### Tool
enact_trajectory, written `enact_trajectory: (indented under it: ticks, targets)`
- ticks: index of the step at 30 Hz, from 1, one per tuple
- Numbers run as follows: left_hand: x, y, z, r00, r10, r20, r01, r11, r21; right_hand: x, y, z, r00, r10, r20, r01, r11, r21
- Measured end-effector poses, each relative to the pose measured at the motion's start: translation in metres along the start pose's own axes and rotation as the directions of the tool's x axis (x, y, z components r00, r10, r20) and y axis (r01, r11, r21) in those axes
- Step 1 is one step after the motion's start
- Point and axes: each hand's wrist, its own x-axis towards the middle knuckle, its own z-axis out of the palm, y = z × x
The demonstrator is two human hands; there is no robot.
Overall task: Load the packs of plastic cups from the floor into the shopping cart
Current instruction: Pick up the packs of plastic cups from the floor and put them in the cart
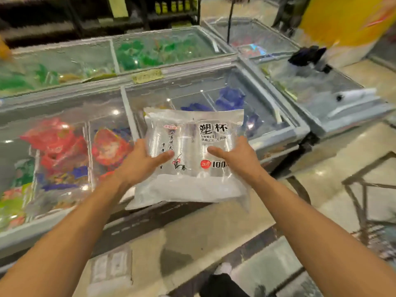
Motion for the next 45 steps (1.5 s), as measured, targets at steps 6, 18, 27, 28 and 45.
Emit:
enact_trajectory:
  ticks: [6, 18, 27, 28, 45]
  targets:
    - [0.026, 0.128, 0.109, 0.966, 0.194, 0.169, -0.201, 0.979, 0.020, -0.010, 0.082, -0.135, 0.973, 0.150, -0.176, -0.140, 0.988, 0.068]
    - [0.023, 0.278, 0.353, 0.707, 0.423, 0.566, -0.523, 0.852, 0.017, -0.112, 0.237, -0.303, 0.721, 0.493, -0.487, -0.396, 0.870, 0.294]
    - [-0.044, 0.347, 0.485, 0.436, 0.456, 0.776, -0.616, 0.780, -0.112, -0.207, 0.308, -0.365, 0.445, 0.667, -0.598, -0.525, 0.735, 0.429]
    - [-0.055, 0.355, 0.493, 0.422, 0.442, 0.792, -0.627, 0.773, -0.097, -0.218, 0.313, -0.372, 0.423, 0.681, -0.597, -0.539, 0.719, 0.439]
    - [-0.227, 0.477, 0.713, 0.327, 0.428, 0.843, -0.600, 0.783, -0.165, -0.340, 0.479, -0.565, 0.265, 0.741, -0.618, -0.637, 0.615, 0.465]
